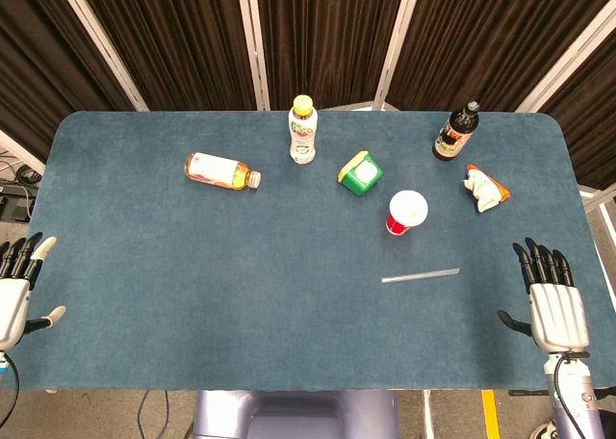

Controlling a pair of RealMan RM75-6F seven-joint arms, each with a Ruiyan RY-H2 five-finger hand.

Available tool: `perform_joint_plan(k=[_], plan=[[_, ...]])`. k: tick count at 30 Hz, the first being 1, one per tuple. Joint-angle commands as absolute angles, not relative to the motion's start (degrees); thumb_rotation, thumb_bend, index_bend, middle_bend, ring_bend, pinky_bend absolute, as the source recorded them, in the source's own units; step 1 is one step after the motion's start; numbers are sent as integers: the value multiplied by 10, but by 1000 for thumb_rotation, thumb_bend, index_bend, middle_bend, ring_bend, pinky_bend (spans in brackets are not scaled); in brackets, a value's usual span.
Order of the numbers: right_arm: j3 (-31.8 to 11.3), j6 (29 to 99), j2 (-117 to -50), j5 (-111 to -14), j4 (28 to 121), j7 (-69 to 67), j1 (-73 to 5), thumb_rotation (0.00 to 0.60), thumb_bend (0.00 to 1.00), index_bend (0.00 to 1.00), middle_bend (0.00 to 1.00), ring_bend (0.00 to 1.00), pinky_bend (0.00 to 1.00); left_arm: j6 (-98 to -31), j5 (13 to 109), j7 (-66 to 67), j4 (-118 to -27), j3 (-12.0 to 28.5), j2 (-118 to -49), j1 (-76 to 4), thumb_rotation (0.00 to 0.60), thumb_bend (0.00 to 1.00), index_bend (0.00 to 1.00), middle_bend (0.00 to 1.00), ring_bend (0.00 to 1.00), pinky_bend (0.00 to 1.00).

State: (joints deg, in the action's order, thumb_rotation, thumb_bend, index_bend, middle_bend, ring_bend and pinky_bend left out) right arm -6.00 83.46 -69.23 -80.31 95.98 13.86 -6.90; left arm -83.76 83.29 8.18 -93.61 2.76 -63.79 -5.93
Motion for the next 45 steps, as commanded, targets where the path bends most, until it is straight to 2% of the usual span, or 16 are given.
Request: perform_joint_plan(k=[1,41,44,45], plan=[[-60,834,-692,-803,960,139,-69,600,52,0,0,0,0,-837,833,82,-936,28,-638,-60,600,41,0,0,0,0],[-62,836,-694,-804,963,134,-70,600,53,1,0,0,0,-838,832,82,-937,28,-638,-59,600,42,0,0,0,0],[-71,848,-702,-815,963,125,-73,600,57,90,0,0,0,-837,831,80,-937,28,-638,-59,600,43,0,0,0,0],[-73,851,-706,-817,964,124,-75,600,65,157,0,0,0,-837,831,79,-937,28,-638,-59,600,43,0,0,0,0]])
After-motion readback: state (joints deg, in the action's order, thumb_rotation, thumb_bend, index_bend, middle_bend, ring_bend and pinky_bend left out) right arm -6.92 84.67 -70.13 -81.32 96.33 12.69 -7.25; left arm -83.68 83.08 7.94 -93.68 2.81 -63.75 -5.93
